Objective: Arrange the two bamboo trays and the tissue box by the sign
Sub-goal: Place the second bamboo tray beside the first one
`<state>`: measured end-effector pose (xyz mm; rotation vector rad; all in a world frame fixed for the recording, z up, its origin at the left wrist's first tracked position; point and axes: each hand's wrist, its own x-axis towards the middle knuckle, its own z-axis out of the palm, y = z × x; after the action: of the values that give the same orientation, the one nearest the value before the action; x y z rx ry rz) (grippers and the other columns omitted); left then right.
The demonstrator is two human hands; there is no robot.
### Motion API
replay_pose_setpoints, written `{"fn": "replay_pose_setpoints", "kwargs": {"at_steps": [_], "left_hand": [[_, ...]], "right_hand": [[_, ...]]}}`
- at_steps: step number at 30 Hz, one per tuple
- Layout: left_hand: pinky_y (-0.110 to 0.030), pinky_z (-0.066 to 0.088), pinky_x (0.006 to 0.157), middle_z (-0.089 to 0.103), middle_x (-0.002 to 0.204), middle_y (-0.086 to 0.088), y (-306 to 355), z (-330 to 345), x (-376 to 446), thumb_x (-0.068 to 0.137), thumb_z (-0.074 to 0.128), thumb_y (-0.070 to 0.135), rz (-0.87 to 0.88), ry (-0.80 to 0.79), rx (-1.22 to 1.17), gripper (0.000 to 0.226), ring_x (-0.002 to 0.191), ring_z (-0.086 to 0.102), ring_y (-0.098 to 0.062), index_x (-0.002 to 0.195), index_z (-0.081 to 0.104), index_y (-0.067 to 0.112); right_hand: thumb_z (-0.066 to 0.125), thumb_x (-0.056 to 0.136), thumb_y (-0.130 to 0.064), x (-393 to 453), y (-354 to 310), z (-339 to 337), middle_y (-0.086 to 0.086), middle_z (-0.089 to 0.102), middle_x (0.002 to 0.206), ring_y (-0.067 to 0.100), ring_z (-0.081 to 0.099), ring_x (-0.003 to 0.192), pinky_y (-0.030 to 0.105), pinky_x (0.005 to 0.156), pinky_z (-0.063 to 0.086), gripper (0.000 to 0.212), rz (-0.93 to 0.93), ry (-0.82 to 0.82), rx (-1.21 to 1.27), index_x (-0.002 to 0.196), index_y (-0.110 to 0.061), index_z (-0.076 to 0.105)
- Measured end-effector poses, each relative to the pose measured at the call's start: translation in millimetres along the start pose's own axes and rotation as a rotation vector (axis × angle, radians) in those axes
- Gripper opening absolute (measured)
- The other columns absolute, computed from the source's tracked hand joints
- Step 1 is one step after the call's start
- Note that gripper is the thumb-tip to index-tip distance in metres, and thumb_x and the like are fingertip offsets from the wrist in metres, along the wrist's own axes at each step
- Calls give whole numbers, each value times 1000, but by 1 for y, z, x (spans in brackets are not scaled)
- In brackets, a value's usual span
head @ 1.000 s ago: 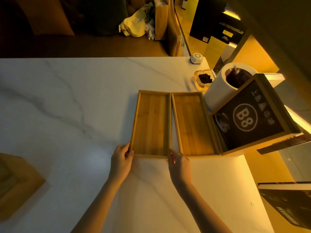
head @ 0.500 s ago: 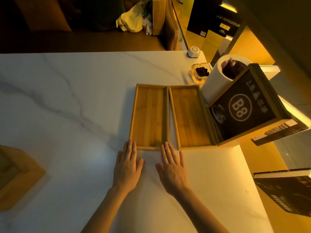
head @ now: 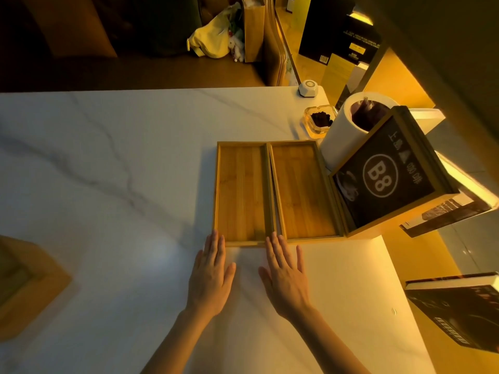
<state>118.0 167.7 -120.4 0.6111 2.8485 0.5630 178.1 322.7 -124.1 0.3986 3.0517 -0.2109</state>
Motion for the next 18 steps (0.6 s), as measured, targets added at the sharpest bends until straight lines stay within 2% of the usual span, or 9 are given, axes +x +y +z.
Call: {"fn": "replay_pose_setpoints", "kwargs": {"at_steps": [6, 12, 18], "left_hand": [[-41, 19, 104, 8, 148, -7, 3, 4, -1, 87, 4, 55, 7, -2, 19, 64, 135, 14, -26, 137, 1, 16], [-39, 22, 104, 10, 148, -7, 7, 7, -3, 89, 8, 53, 13, -8, 15, 62, 135, 17, -25, 138, 0, 15], [-38, 29, 100, 17, 147, -8, 4, 5, -2, 90, 9, 51, 26, -23, 17, 63, 133, 22, -24, 139, 13, 12]], "right_hand": [[2, 93, -48, 0, 7, -1, 3, 27, 147, 15, -7, 139, 39, 110, -3, 61, -7, 12, -6, 140, -17, 24], [0, 93, -46, -1, 10, -4, 4, 27, 145, 15, -11, 140, 39, 110, -1, 61, 6, 11, 11, 138, -14, 26], [0, 93, -45, -2, 7, -5, 6, 25, 146, 16, -11, 140, 37, 110, -3, 60, 25, -14, 26, 139, -13, 21]]}}
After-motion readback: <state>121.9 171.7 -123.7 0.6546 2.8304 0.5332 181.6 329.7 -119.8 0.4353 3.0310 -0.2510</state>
